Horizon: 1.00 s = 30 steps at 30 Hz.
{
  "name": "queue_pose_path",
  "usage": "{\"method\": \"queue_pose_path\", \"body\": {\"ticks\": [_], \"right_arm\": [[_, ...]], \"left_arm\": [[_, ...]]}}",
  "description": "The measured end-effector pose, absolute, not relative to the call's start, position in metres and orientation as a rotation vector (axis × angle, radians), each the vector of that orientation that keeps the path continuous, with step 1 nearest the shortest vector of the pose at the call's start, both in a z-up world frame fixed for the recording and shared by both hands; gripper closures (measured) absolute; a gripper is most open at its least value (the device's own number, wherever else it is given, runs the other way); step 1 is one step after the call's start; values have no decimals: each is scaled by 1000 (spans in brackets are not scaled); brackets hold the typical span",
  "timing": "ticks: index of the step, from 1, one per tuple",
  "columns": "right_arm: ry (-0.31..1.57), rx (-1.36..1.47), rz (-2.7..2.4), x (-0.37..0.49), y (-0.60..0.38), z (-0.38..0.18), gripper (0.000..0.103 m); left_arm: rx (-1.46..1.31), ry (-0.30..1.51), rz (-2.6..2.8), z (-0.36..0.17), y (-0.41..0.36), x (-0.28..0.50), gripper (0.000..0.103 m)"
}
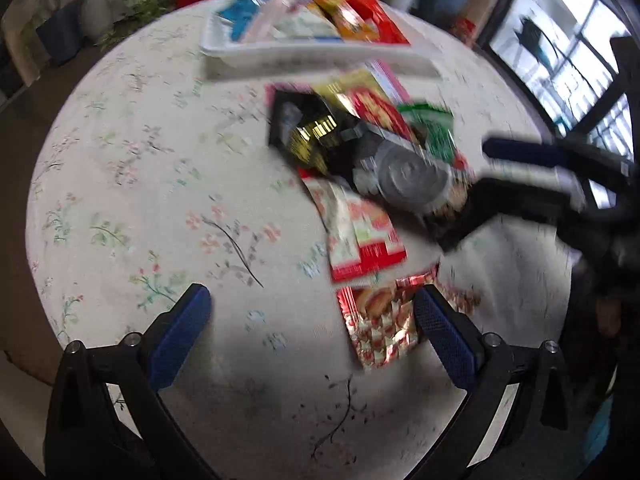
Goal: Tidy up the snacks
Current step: 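Grasp the red-and-white wafer packet with left tool while right tool grasps black bag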
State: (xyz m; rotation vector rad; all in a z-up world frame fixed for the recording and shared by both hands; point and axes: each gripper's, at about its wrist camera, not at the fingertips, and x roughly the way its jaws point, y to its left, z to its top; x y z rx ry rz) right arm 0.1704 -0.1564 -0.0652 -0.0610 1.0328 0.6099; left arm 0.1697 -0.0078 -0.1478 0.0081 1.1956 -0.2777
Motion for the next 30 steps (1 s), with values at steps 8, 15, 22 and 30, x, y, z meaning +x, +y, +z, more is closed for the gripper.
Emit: {"method": "queue_pose_path", "body": {"ticks": [8,15,22,30], "right_arm": [[1022,-23,597,168,-161,-63,43],[1025,-45,621,171,-150,-61,43],[1036,-80,640,176,-139,-62,43],[1057,-154,676,176,-120,-63,51]], "left_arm": [[-18,1127,-250,-127,-4,187,0],[36,1181,-238,-156,-24,206,1],[34,1153,-231,-153,-13,220,36],[99,1170,-276,-151,-8,227,46]]}}
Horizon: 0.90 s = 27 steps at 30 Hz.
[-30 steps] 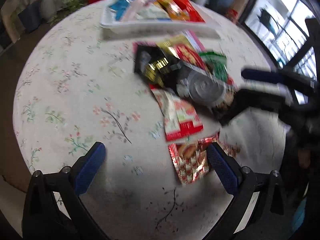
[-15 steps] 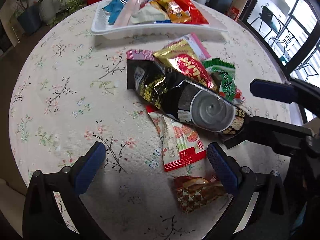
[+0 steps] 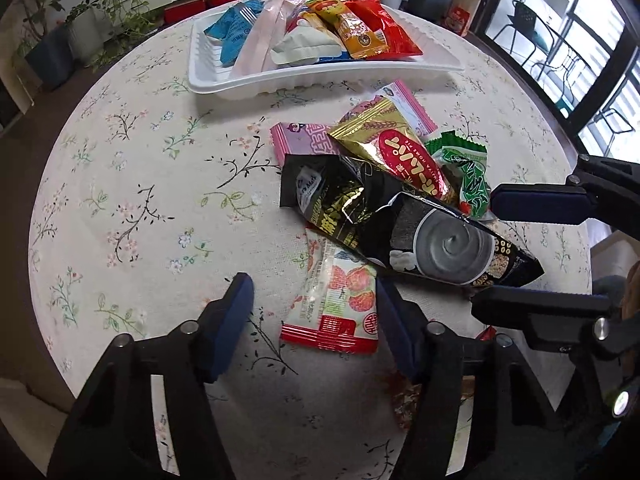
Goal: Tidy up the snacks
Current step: 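Grasp the red-and-white wafer packet with left tool while right tool grasps black bag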
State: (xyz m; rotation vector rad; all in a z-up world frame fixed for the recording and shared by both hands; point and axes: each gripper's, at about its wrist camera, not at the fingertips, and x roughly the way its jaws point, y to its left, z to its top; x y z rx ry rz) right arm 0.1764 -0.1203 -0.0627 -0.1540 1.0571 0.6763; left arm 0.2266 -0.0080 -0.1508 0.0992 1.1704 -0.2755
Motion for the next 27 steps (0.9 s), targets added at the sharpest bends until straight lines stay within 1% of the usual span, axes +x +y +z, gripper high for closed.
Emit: {"method": "queue_pose_path", "body": {"ticks": [5,6,8,18,20,27], "right_arm": [[1085,-192,676,180,-115,-67,57],[1092,-203,677,181,-114,-68,58],[1106,-227,681,183,-110,-70,58],[1190,-334,663,198,-91,-86,58],[1204,-353,660,201,-87,-89,58],[1252,-385,652,213,-76,-101,58]], "left_arm": [[193,1178,-338,-150,-7,225,55],[202,1180,-353,-150,-5,226,56],[218,1181,-373,-149,-3,226,60],[284,1200,-447,-149,0,231,61],[300,1212,-454,-149,-1,234,58],[301,1216,-457,-149,2,236,58]]}}
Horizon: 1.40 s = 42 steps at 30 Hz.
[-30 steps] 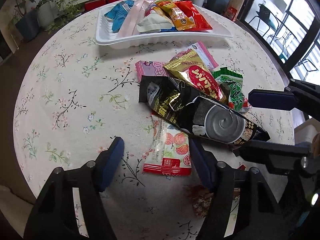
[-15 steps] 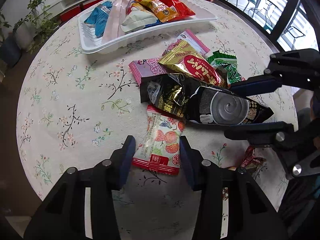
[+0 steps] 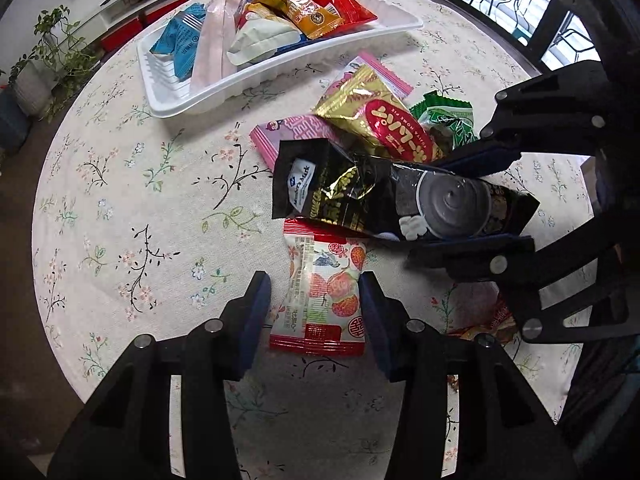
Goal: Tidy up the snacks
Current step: 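Grasp the red-and-white wafer packet with left tool while right tool grasps black bag, then carry both packets into the white tray and open both tools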
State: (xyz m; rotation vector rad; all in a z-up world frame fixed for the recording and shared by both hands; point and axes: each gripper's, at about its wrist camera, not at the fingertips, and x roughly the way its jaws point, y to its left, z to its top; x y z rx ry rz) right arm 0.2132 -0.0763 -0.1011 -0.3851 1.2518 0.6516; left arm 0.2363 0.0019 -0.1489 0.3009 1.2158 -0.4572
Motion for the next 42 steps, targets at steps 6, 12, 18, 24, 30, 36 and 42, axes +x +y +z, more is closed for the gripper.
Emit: {"method": "queue_pose_path", "body": {"ticks": [6,12,18,24,30,36,42], "right_arm": [[1264,-352,636,217,-77,-110,65],[1254,-316,644,214,-84,-108,69],[1244,-288,660,206,-90,-105,72],[1218,-254,664,199,-95,-98,74],[1214,-241,666,194,-97,-95,74],[1195,-196,653,190,-107,-88,74],[1177,-127,640,185,-124,-82,74]], "left_arm": [[322,1217,-444,-150,2,239,58],[332,1204,-463,-148,3,239,67],[338,1190,-470,-147,4,232,71],[292,1187,-459,-147,14,226,72],[265,1186,-467,-145,18,221,72],[204,1161,-478,-139,23,213,72],[92,1120,-517,-123,27,204,72]]}}
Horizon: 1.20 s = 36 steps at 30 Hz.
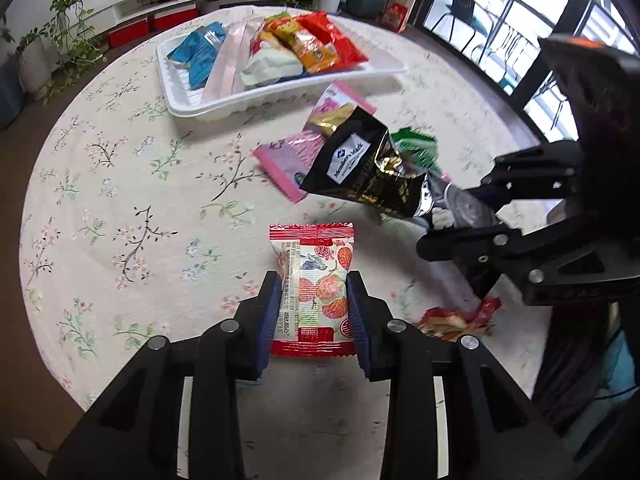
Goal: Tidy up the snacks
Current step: 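Carry both packets into the white tray and open both tools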
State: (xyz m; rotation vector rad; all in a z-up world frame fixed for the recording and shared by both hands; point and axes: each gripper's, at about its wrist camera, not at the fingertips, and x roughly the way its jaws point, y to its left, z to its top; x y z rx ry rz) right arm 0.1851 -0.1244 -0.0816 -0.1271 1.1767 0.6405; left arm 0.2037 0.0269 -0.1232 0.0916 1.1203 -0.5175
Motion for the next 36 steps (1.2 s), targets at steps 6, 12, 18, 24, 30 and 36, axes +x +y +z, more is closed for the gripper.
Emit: {"method": "queue_pose_path", "body": {"ticks": [6,12,18,24,30,36], "right_arm": [[1156,-37,627,180,-143,-76,74],[1122,50,619,179,-162,-63,74],[1072,135,583,190,-193,-46,74],[1019,205,487,218,-235,-29,74],[960,223,365,266,-275,-4,74],[923,263,321,324,-289,12,74]], "left_arm": [[-8,1075,-575,-108,23,195,72],[-110,1036,-619,-95,19,200,72],[-176,987,-632,-73,26,222,72],[-221,903,-593,-41,47,264,72],[-294,844,-531,-17,76,323,72],[-309,817,-497,-5,88,369,72]]}}
